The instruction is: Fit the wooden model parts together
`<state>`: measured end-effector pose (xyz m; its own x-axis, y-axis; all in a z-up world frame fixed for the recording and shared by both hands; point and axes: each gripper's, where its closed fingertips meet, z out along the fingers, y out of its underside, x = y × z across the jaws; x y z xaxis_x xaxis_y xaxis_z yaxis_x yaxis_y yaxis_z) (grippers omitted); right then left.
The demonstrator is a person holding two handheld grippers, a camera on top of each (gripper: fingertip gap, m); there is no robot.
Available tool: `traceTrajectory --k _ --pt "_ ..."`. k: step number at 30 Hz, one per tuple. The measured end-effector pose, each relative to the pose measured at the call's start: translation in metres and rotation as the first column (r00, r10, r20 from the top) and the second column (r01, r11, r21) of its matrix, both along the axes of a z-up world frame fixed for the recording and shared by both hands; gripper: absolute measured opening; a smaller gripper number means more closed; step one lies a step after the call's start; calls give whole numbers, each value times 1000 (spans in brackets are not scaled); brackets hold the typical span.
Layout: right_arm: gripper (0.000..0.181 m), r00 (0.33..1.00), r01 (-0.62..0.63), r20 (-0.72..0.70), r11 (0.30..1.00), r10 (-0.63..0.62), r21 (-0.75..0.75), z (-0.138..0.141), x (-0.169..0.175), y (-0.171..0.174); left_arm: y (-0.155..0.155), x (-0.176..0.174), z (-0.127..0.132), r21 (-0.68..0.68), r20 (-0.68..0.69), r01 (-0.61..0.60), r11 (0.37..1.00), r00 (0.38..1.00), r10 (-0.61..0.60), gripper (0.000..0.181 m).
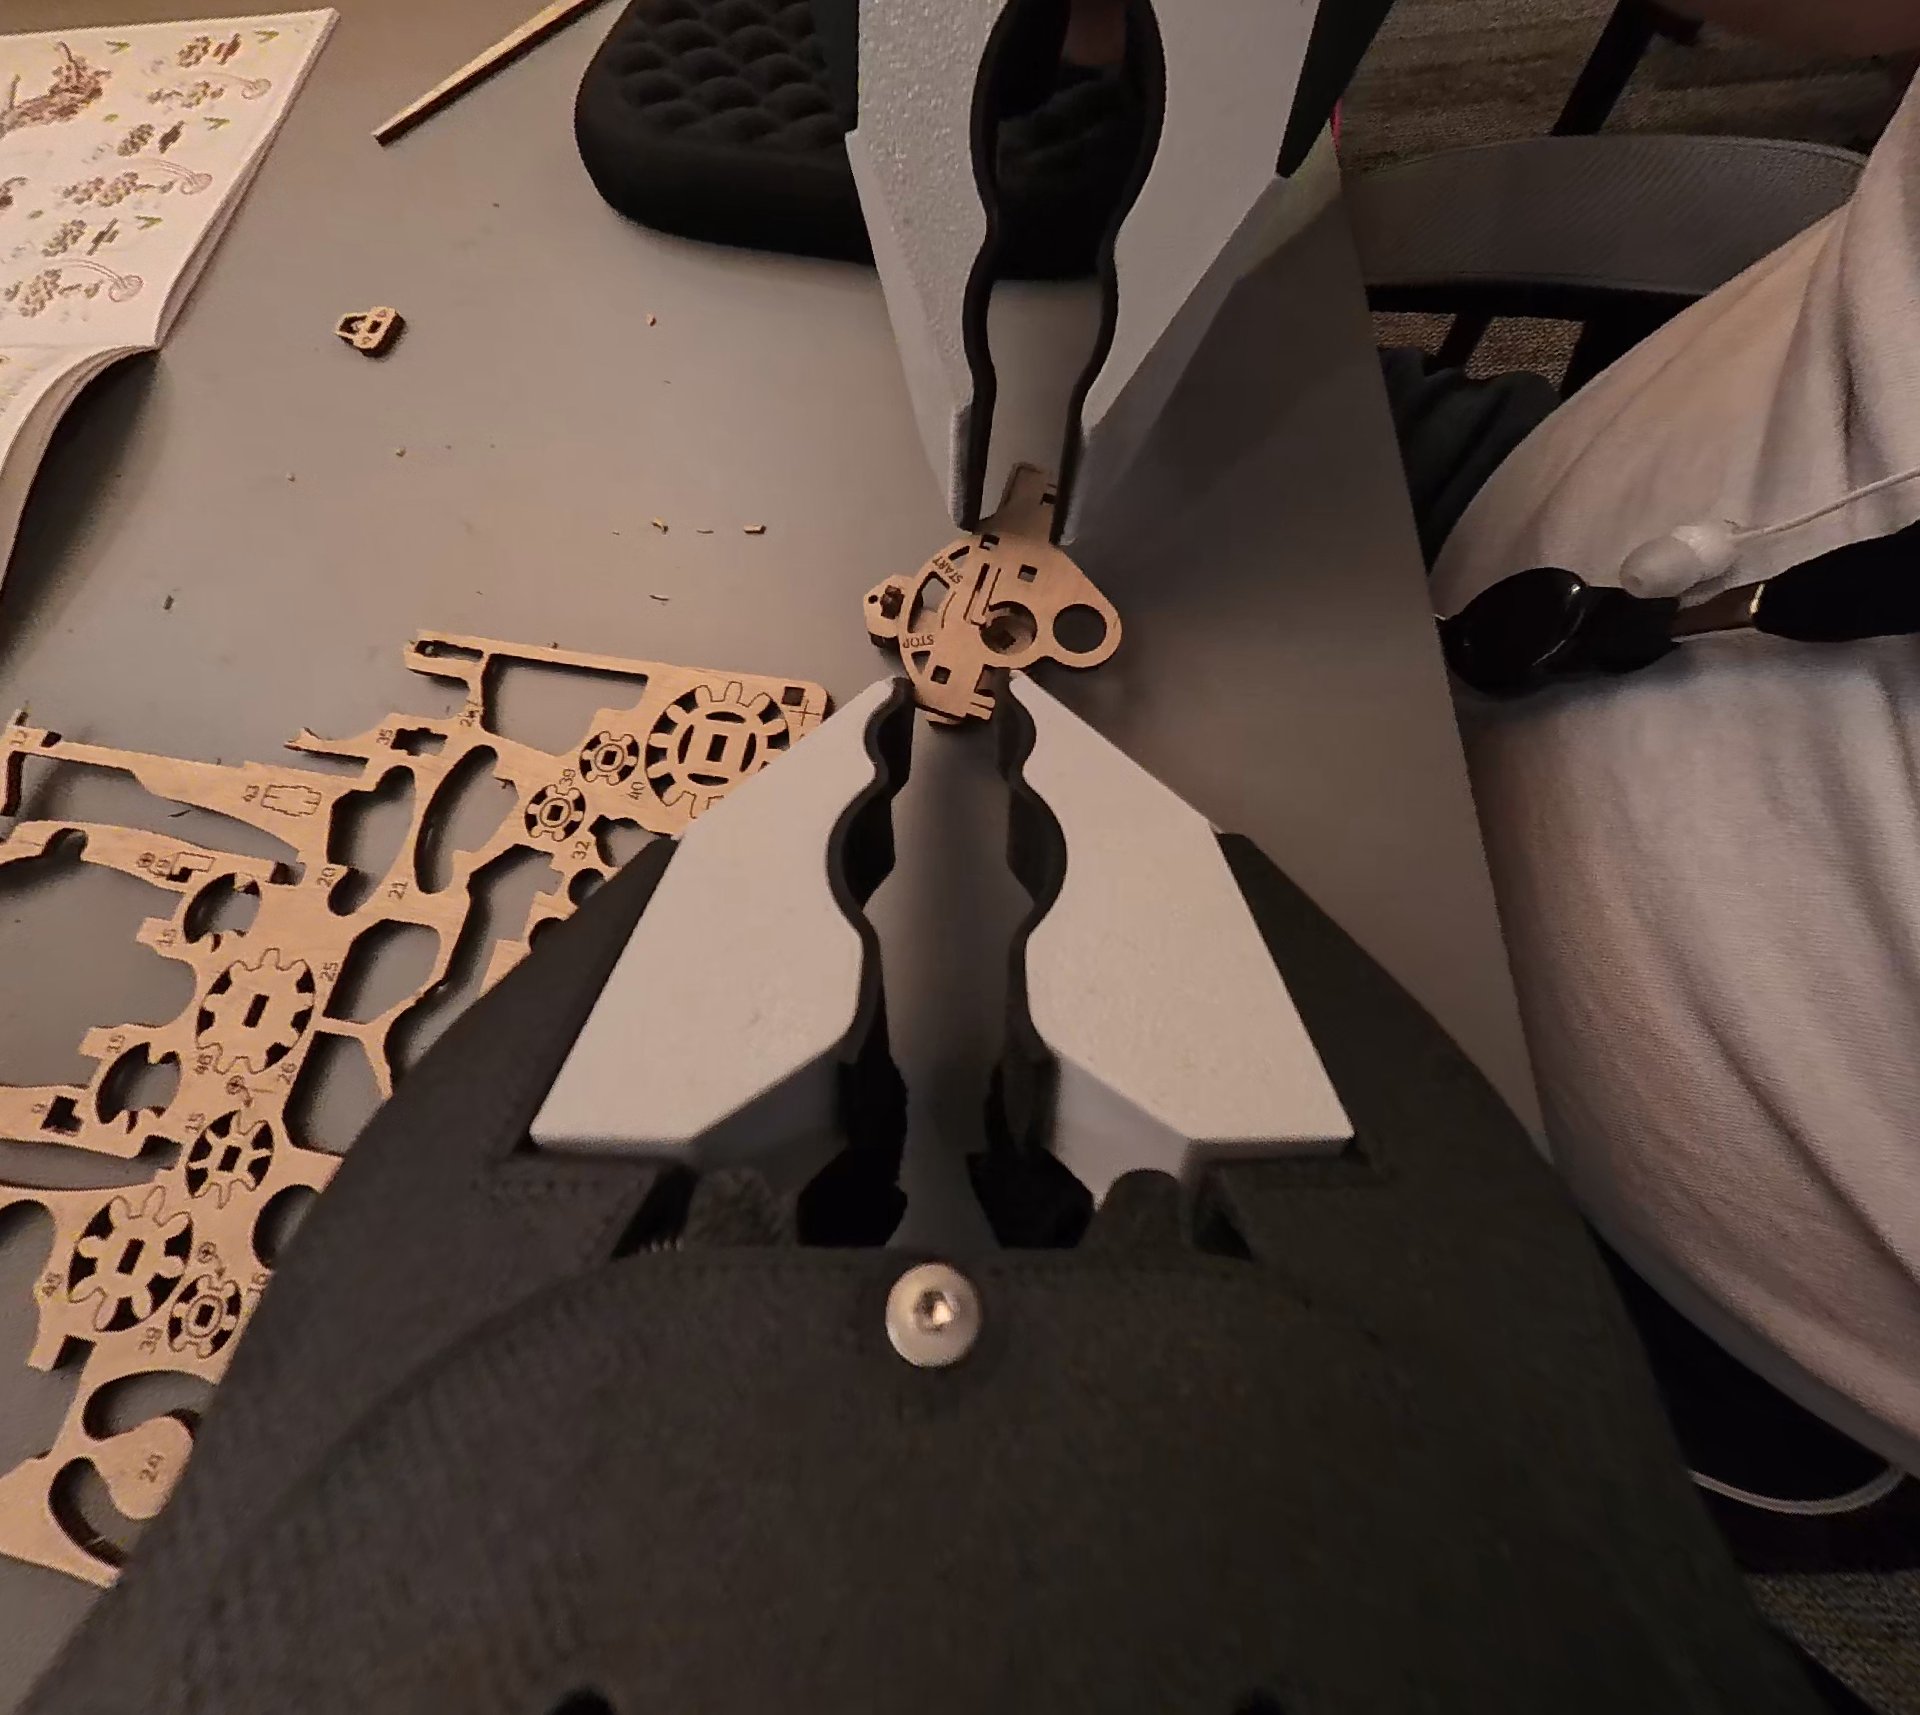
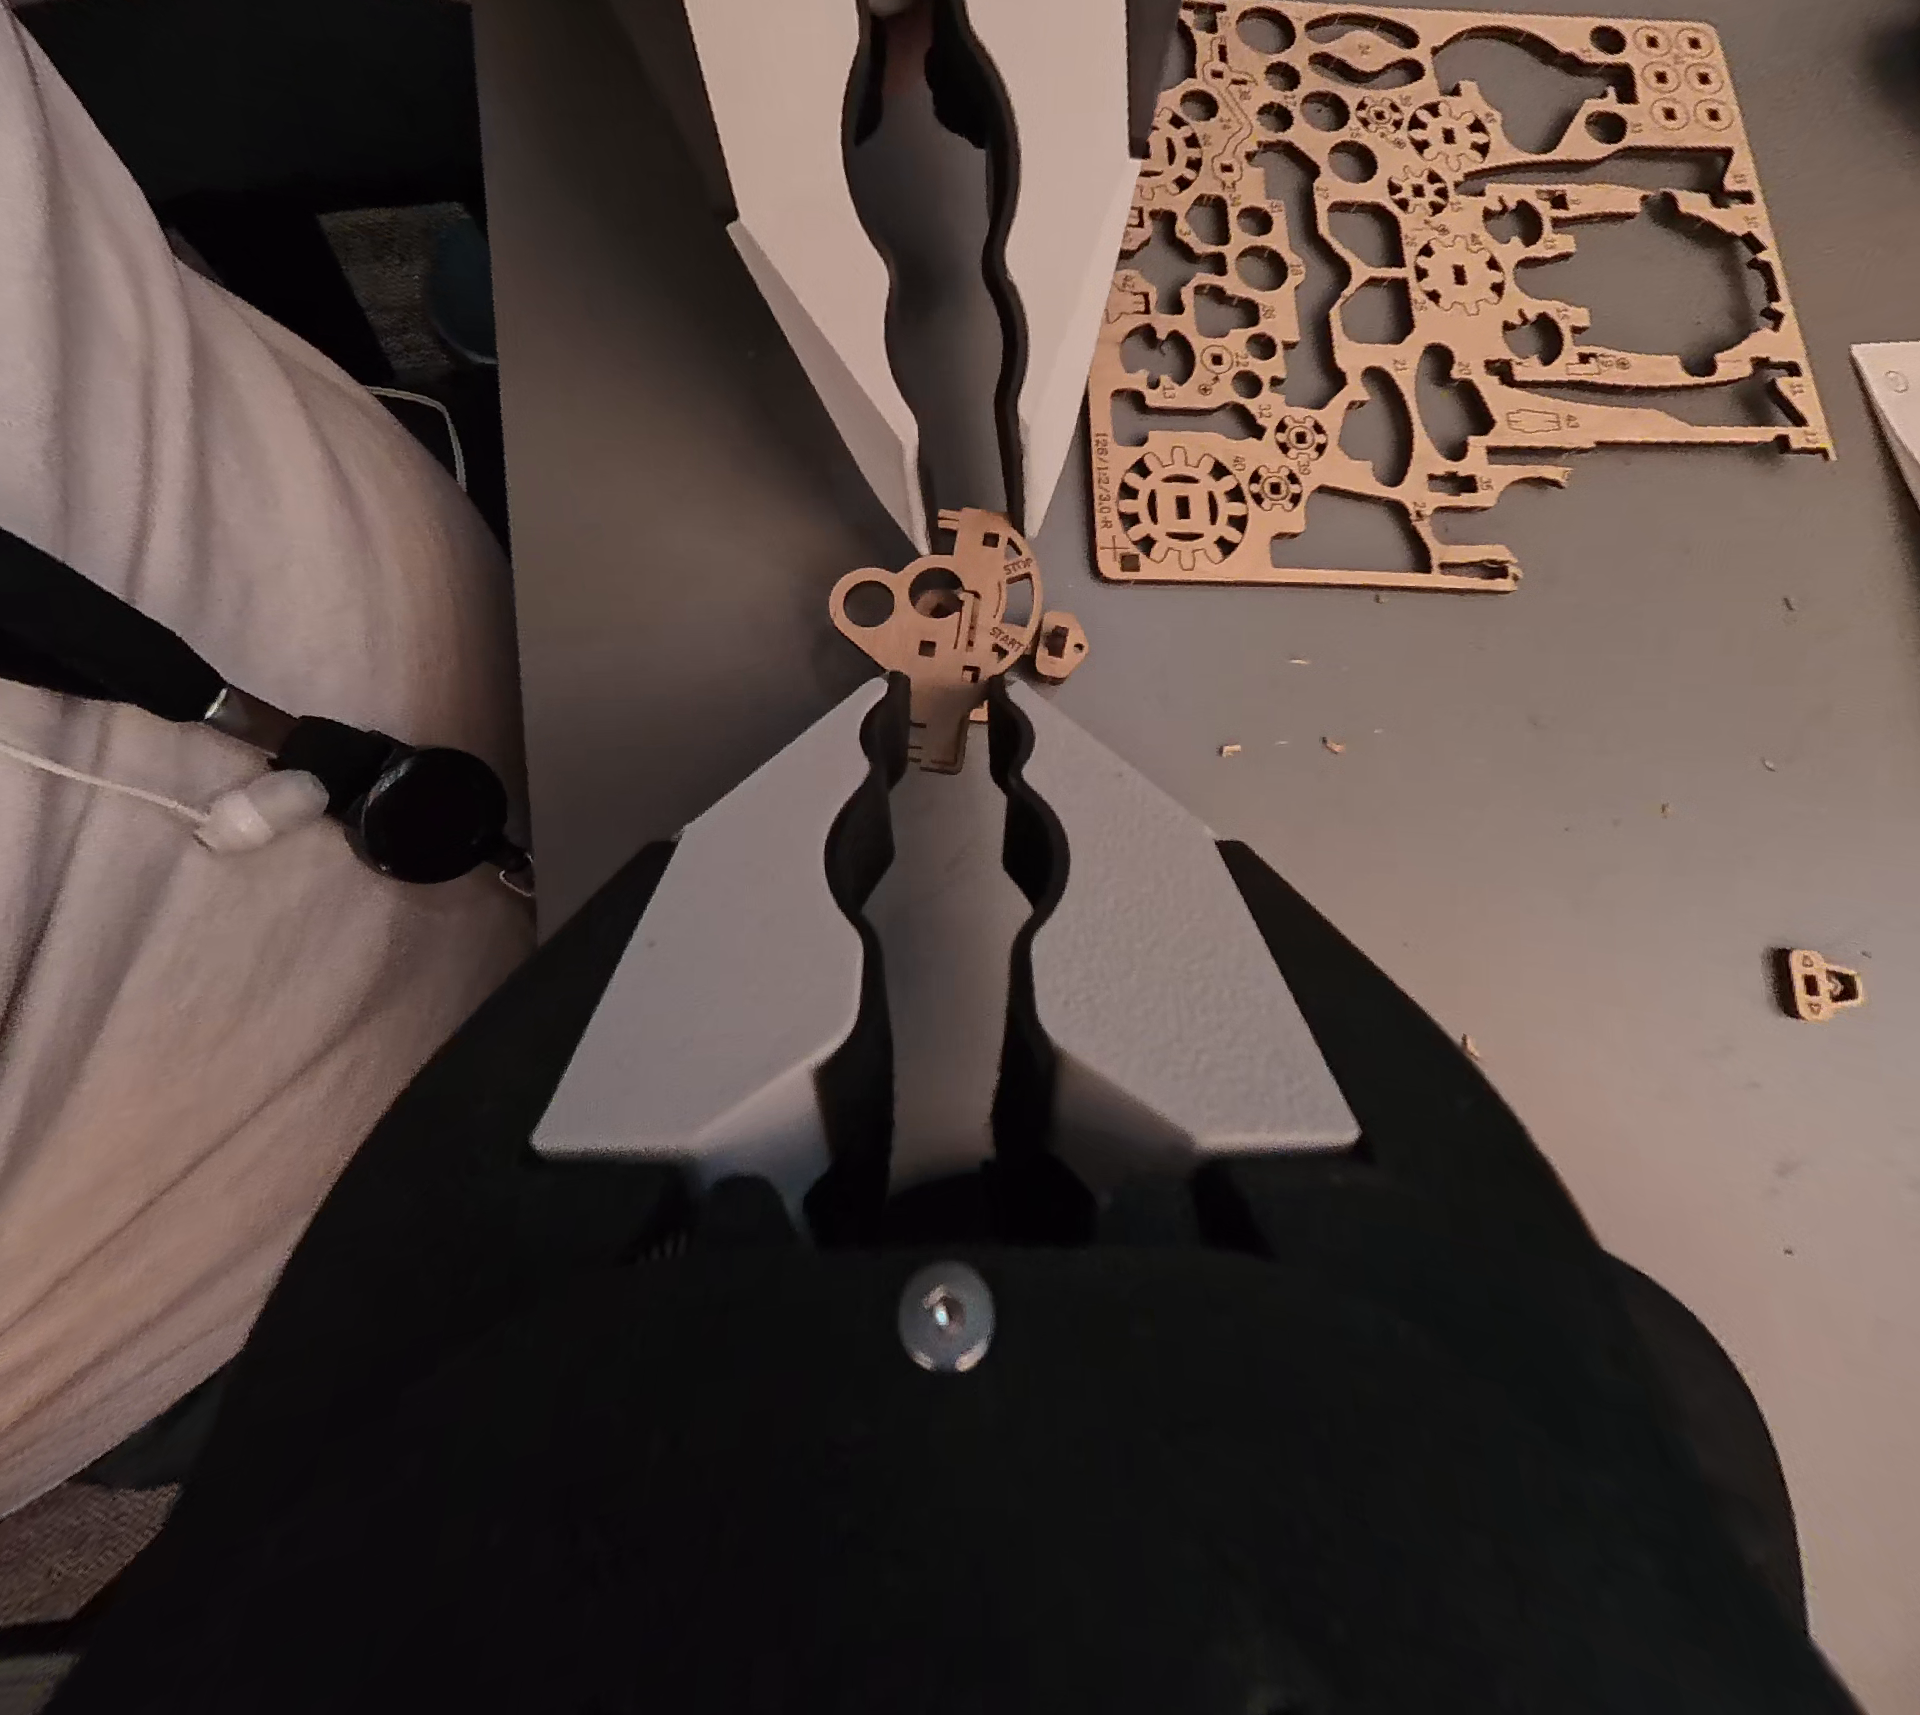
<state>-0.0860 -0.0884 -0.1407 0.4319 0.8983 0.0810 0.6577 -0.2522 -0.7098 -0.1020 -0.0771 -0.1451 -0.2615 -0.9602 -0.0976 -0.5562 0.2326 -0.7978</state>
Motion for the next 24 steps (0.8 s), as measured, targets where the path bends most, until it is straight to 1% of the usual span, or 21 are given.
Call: traceTrajectory --k 7,13,20,24 --pt "13 1000 -27 10 1000 27 6 0 1 1 0 0 0 3 5 -1 1000 1000 1 14" --pt "13 999 -33 -9 999 33 -1 1 1 1 0 0 0 4 3 -2 1000 1000 2 14" --pt "13 999 -45 -15 999 45 -28 -4 1 1 0 0 0 3 2 0 1000 1000 0 14" --pt "13 999 -41 -11 999 41 -15 -5 1 1 0 0 0 0 3 -2 1000 1000 2 14"
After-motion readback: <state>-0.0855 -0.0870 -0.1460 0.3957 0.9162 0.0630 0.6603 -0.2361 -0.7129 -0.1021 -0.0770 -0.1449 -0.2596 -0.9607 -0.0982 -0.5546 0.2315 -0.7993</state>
